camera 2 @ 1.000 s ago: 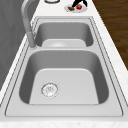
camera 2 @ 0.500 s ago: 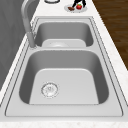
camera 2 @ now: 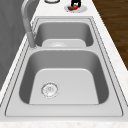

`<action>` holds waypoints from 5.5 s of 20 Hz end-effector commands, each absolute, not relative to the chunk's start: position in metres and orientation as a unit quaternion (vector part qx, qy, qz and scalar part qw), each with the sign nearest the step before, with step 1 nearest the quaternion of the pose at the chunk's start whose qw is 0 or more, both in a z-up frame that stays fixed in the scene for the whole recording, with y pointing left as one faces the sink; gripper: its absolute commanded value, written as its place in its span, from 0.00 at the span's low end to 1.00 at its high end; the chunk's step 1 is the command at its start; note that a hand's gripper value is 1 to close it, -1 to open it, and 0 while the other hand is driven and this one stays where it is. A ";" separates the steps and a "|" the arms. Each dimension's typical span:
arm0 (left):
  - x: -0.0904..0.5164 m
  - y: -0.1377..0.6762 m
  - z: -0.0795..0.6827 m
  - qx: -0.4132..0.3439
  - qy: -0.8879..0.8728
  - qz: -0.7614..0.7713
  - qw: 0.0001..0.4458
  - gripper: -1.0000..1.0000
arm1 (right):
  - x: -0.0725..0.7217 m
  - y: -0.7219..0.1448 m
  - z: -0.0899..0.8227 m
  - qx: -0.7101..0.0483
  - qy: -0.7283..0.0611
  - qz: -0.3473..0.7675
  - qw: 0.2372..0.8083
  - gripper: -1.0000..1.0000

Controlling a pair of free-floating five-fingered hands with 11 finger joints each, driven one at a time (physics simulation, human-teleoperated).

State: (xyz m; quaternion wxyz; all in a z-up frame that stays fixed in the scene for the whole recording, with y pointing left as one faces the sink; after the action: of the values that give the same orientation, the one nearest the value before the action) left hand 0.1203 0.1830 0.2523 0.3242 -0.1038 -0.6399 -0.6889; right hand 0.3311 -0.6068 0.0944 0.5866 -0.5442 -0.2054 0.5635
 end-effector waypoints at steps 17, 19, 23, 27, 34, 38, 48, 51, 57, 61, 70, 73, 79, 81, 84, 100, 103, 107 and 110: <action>0.120 0.183 0.252 -0.104 -0.640 -0.689 0.324 0.50 | 0.345 -0.616 0.174 -0.530 -0.189 0.578 0.591 1.00; 0.120 0.183 0.252 -0.104 -0.640 -0.689 0.324 0.50 | 0.350 -0.618 0.186 -0.527 -0.185 0.579 0.593 1.00; 0.120 0.183 0.252 -0.104 -0.640 -0.689 0.324 0.50 | 0.364 -0.617 0.208 -0.519 -0.175 0.584 0.599 1.00; 0.120 0.183 0.252 -0.104 -0.640 -0.689 0.324 0.50 | 0.374 -0.601 0.230 -0.514 -0.165 0.589 0.601 1.00; 0.120 0.183 0.252 -0.104 -0.640 -0.689 0.324 0.50 | 0.377 -0.560 0.270 -0.509 -0.156 0.602 0.595 1.00; 0.120 0.183 0.252 -0.104 -0.640 -0.689 0.324 0.50 | 0.377 -0.535 0.292 -0.506 -0.156 0.604 0.596 1.00; 0.120 0.183 0.252 -0.104 -0.640 -0.689 0.324 0.50 | 0.378 -0.473 0.315 -0.504 -0.171 0.590 0.607 1.00; 0.120 0.183 0.252 -0.104 -0.640 -0.689 0.324 0.50 | 0.378 -0.451 0.319 -0.504 -0.168 0.589 0.609 1.00; 0.120 0.183 0.252 -0.104 -0.640 -0.689 0.324 0.50 | 0.378 -0.405 0.329 -0.502 -0.166 0.587 0.613 1.00; 0.120 0.183 0.252 -0.104 -0.640 -0.689 0.324 0.50 | 0.378 -0.373 0.332 -0.502 -0.168 0.586 0.613 1.00; 0.120 0.183 0.252 -0.104 -0.640 -0.689 0.324 0.50 | 0.378 -0.300 0.331 -0.503 -0.164 0.588 0.612 1.00; 0.120 0.183 0.252 -0.104 -0.640 -0.689 0.324 0.50 | 0.378 -0.277 0.327 -0.496 -0.168 0.590 0.615 1.00; 0.120 0.183 0.252 -0.104 -0.640 -0.689 0.324 0.50 | 0.380 -0.259 0.299 -0.458 -0.229 0.605 0.610 1.00; 0.120 0.183 0.252 -0.104 -0.640 -0.689 0.324 0.50 | 0.380 -0.252 0.289 -0.444 -0.241 0.613 0.608 1.00; 0.120 0.183 0.252 -0.104 -0.640 -0.689 0.324 0.50 | 0.382 -0.236 0.261 -0.444 -0.248 0.622 0.596 1.00; 0.120 0.183 0.252 -0.104 -0.640 -0.689 0.324 0.50 | 0.403 -0.171 0.130 -0.444 -0.254 0.645 0.568 1.00; 0.120 0.183 0.252 -0.104 -0.640 -0.689 0.324 0.50 | 0.407 -0.168 0.104 -0.432 -0.263 0.655 0.560 1.00; 0.120 0.183 0.252 -0.104 -0.640 -0.689 0.324 0.50 | 0.411 -0.164 0.070 -0.418 -0.273 0.658 0.564 1.00; 0.120 0.183 0.252 -0.104 -0.640 -0.689 0.324 0.50 | 0.426 -0.165 0.044 -0.420 -0.272 0.651 0.571 1.00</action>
State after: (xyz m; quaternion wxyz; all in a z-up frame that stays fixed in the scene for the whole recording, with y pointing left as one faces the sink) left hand 0.1203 0.1830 0.2523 0.3242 -0.1038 -0.6399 -0.6889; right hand 0.4130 -0.1639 0.0661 0.5915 -0.4241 -0.2643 0.6329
